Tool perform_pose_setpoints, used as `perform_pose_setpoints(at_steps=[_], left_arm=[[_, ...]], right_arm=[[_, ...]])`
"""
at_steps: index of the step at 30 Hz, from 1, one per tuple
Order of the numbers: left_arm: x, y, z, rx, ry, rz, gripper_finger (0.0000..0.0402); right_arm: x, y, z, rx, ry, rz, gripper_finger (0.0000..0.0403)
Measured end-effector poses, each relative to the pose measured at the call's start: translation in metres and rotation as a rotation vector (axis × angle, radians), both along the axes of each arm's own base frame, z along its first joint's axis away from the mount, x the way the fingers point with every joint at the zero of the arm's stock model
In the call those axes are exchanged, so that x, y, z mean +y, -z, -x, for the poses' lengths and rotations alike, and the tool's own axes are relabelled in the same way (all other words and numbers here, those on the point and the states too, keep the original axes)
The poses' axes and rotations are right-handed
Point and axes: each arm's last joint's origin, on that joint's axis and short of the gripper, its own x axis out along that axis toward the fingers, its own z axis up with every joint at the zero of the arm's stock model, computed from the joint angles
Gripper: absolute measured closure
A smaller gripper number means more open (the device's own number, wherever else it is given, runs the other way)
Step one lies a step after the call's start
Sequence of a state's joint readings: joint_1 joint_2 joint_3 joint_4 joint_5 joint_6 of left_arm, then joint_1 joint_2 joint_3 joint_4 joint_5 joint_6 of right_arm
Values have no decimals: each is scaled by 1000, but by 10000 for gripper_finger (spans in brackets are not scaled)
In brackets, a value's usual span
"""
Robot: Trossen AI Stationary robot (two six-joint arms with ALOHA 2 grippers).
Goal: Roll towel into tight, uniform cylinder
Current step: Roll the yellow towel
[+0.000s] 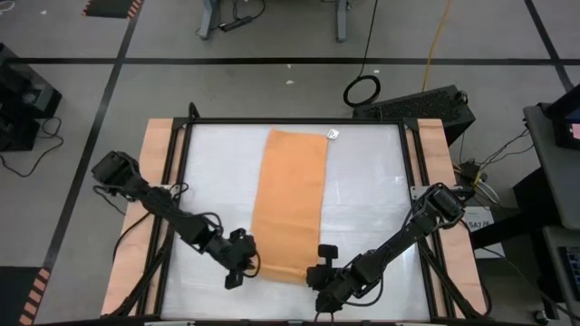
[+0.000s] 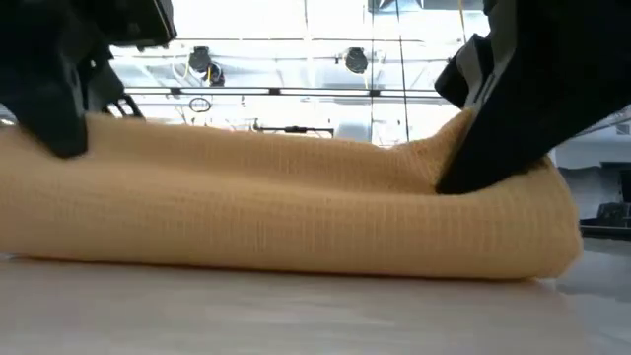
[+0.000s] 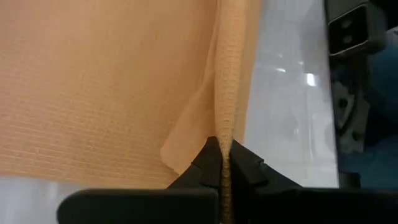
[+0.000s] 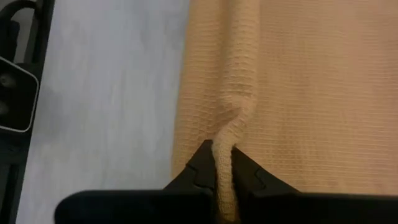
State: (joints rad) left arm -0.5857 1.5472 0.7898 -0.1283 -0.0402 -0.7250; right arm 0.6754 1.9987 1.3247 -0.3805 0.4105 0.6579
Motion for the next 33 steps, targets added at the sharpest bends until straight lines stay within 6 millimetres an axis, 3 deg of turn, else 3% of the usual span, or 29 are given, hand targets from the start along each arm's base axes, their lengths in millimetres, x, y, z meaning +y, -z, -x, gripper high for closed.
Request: perform_pose_setpoints(at_steps=[7, 15, 27, 33], left_arm=[[-3, 17, -7, 47, 29, 28, 394], [-1, 20, -8, 58, 17, 16, 381], [0, 20, -10, 19, -32, -30, 378], [0, 20, -10, 12, -39, -37, 377]], right_arm=[[0, 0, -1, 19, -13, -35, 401], [-6, 1, -4, 0, 23, 5, 389], [-8, 1, 7, 17, 67, 128, 231], [-2, -26, 22, -66, 78, 159, 184]])
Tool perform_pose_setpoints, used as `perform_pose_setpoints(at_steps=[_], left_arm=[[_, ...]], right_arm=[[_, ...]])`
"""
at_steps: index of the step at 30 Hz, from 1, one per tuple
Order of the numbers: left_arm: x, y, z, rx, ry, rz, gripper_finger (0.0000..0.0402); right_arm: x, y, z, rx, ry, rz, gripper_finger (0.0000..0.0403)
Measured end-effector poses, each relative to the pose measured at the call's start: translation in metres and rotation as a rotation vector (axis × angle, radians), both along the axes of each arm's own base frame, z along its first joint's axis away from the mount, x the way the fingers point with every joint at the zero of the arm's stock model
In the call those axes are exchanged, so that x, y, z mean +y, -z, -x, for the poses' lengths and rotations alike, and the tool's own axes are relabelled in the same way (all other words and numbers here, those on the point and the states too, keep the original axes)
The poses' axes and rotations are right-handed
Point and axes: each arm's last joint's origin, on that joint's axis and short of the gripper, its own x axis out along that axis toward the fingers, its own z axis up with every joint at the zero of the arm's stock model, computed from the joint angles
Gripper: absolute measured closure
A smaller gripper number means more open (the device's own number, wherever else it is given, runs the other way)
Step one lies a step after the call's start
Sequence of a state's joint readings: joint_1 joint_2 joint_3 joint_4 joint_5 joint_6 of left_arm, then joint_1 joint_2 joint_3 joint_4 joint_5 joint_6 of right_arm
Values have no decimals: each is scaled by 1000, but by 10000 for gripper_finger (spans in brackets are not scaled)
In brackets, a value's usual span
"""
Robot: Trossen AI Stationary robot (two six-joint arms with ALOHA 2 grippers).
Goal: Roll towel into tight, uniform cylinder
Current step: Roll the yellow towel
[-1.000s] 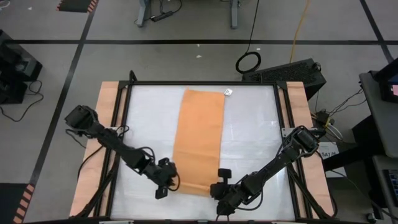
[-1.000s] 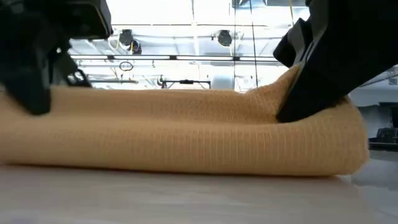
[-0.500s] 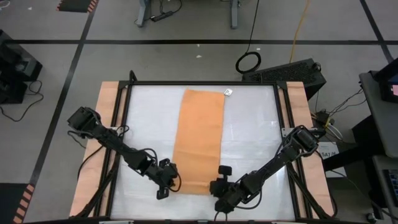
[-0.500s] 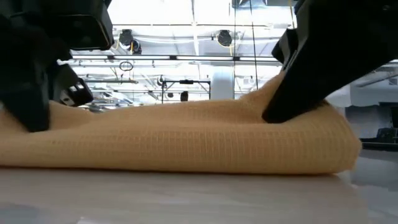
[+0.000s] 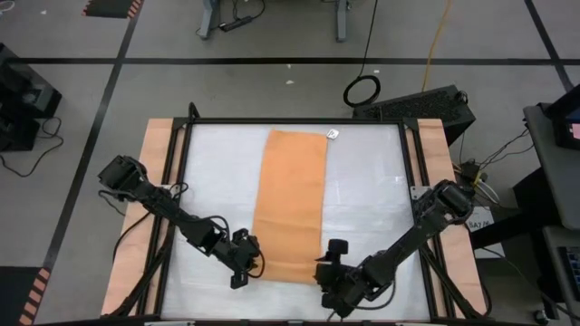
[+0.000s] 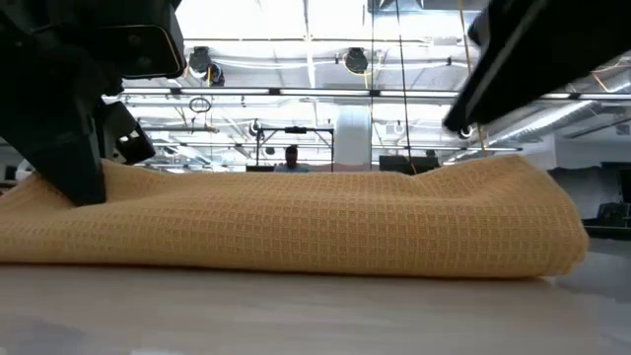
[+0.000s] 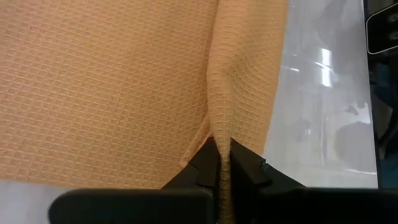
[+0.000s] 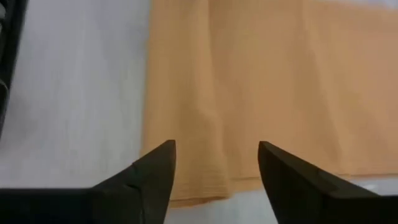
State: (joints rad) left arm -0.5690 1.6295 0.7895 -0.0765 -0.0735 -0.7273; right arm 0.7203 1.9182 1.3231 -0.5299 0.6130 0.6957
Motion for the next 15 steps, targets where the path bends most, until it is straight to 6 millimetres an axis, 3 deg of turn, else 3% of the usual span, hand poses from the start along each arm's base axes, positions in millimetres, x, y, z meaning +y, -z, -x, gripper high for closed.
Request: perform_pose_setpoints(at_steps=[4, 6, 11, 15], left_arm=[[0, 0, 0, 0, -1, -2, 377], [0, 0, 0, 0, -1, -2, 377], [0, 0, 0, 2, -2, -3, 377], [0, 0, 1, 8, 4, 0, 377]], right_arm=[[12, -9, 10, -105, -12, 72, 182], [21, -1, 12, -172, -17, 82, 199], [27, 34, 16, -265, -53, 48, 300], [10, 52, 15, -314, -18, -1, 388]])
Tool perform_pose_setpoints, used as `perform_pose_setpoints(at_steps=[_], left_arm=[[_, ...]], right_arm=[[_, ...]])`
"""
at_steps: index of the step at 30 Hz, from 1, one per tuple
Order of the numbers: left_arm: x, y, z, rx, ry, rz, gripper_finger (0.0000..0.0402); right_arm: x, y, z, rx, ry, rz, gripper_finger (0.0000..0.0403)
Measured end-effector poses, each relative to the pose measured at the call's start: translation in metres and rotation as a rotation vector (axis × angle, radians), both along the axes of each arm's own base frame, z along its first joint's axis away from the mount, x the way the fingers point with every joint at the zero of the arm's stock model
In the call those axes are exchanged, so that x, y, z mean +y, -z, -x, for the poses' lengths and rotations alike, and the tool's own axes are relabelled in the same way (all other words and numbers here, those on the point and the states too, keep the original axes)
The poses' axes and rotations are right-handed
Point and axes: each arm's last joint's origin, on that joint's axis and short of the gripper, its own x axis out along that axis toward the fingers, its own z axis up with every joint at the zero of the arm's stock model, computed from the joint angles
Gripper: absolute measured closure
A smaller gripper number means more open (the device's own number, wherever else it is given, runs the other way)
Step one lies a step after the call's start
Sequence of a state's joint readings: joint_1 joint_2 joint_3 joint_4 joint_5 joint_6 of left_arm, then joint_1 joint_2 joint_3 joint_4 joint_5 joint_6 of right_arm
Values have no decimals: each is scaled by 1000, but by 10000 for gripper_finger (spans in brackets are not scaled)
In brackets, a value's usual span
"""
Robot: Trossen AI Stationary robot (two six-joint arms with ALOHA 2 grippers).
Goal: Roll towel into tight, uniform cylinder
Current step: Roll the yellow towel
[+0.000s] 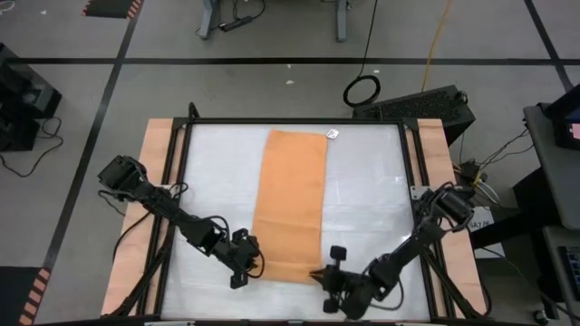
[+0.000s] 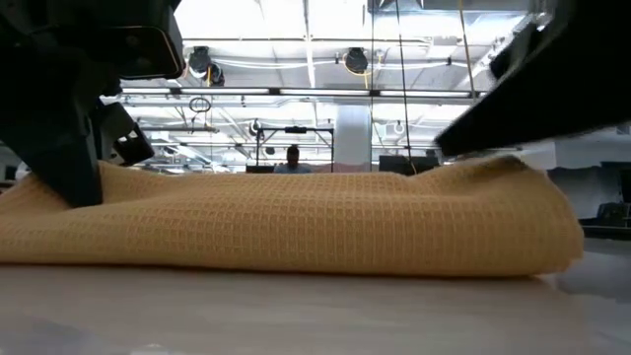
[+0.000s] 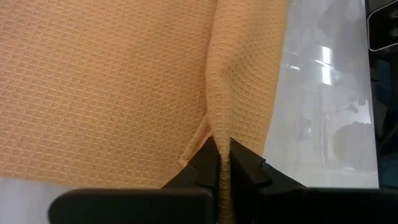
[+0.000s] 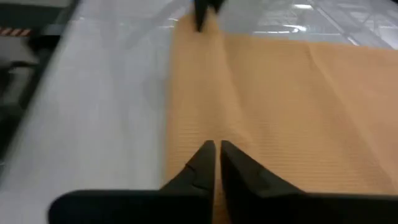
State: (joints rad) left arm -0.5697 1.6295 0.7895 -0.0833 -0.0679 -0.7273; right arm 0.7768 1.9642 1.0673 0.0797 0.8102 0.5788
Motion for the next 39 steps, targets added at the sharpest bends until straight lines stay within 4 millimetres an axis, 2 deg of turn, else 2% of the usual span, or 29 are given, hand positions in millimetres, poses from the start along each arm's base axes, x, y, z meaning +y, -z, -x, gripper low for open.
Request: perform_pose_setpoints(at_steps=[8, 18, 23, 28, 32, 36, 39], left_arm=[[1, -5, 1, -17, 19, -6, 377], [8, -37, 12, -115, 100, -45, 377], [14, -43, 20, -84, 119, -81, 377], [14, -43, 17, -111, 86, -96, 371], [17, -35, 17, -66, 66, -149, 335], [20, -26, 22, 18, 66, -199, 278], [22, -25, 25, 53, 56, -211, 234]], right_arm=[[-30, 22, -5, 17, -2, -149, 400], [-37, 24, -10, 54, -35, -193, 402], [-39, 24, -12, 65, -36, -198, 402], [-41, 25, -13, 75, -44, -197, 402], [-42, 13, -16, 30, -27, -182, 403], [-41, -3, -27, -43, -47, -176, 403], [-41, -6, -33, -73, -61, -171, 403]])
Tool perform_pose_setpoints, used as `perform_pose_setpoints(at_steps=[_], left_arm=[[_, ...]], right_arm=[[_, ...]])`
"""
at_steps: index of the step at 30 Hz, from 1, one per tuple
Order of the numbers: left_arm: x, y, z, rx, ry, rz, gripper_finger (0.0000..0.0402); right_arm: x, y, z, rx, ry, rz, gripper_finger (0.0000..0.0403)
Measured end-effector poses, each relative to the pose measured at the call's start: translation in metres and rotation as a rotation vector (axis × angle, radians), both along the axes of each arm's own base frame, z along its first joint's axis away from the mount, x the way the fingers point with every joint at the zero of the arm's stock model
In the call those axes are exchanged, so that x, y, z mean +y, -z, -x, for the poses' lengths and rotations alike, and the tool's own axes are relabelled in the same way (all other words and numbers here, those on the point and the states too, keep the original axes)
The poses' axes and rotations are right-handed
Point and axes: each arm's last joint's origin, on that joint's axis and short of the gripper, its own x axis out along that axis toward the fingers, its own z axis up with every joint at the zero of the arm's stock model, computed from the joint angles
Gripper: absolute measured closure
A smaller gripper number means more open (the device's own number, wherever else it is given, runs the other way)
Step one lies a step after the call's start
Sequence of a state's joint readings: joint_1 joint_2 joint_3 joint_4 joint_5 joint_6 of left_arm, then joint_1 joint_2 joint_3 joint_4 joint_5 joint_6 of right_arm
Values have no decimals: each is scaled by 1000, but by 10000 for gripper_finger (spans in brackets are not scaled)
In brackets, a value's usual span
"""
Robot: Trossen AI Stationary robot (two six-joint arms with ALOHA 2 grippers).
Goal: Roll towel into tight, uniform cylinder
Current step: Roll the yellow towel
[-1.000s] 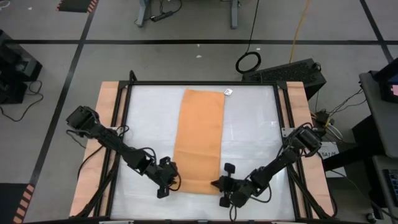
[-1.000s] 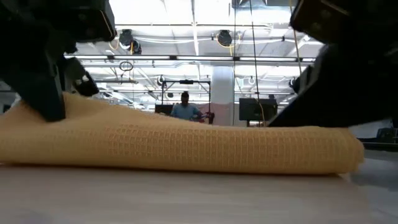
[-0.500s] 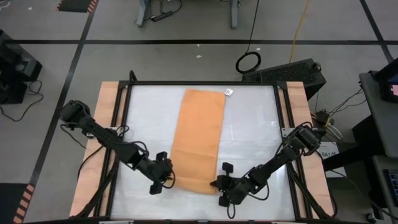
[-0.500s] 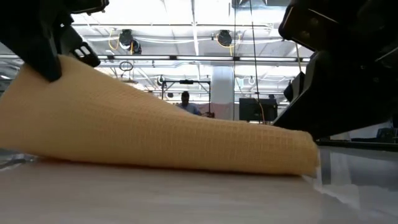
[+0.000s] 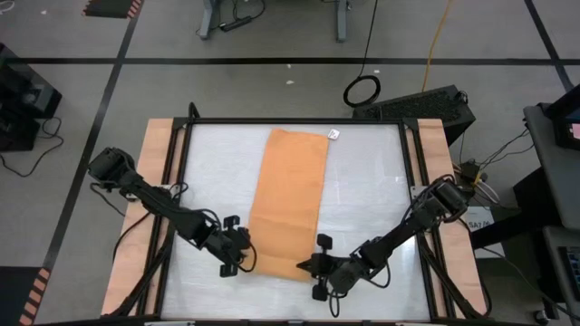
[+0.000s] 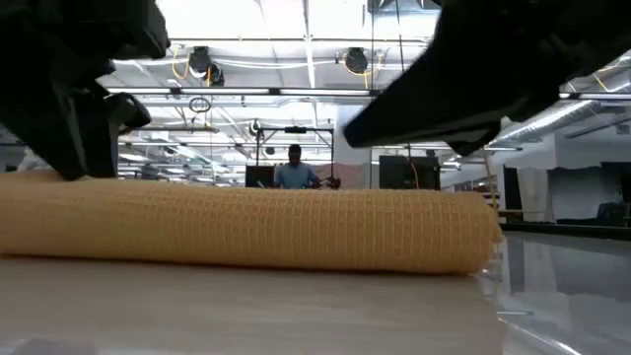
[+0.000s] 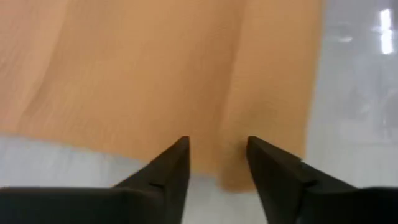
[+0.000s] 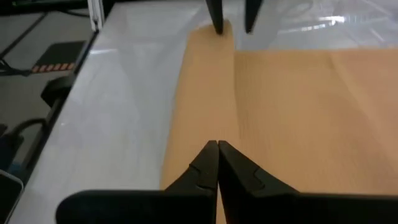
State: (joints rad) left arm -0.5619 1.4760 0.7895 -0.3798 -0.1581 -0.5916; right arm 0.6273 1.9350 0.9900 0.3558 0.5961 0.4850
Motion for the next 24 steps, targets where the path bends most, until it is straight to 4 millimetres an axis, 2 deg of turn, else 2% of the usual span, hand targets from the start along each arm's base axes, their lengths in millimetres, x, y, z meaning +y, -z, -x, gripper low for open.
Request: perform_pose_setpoints(at_steps=[4, 8, 11, 16, 24], left_arm=[[2, -7, 5, -10, 33, -27, 192], [3, -21, 6, -90, 81, -15, 184], [2, -26, 5, -152, 81, -30, 191], [-8, -24, 5, -198, 115, -82, 215], [-39, -33, 12, -355, 208, -6, 256]], right_arm=[[-1, 2, -4, -23, -10, 12, 403], [-4, 15, -8, 18, -30, -14, 403], [-3, 26, -8, 45, -23, -45, 403], [1, 43, -5, 85, -3, -70, 403], [1, 47, -5, 100, 13, -76, 403]])
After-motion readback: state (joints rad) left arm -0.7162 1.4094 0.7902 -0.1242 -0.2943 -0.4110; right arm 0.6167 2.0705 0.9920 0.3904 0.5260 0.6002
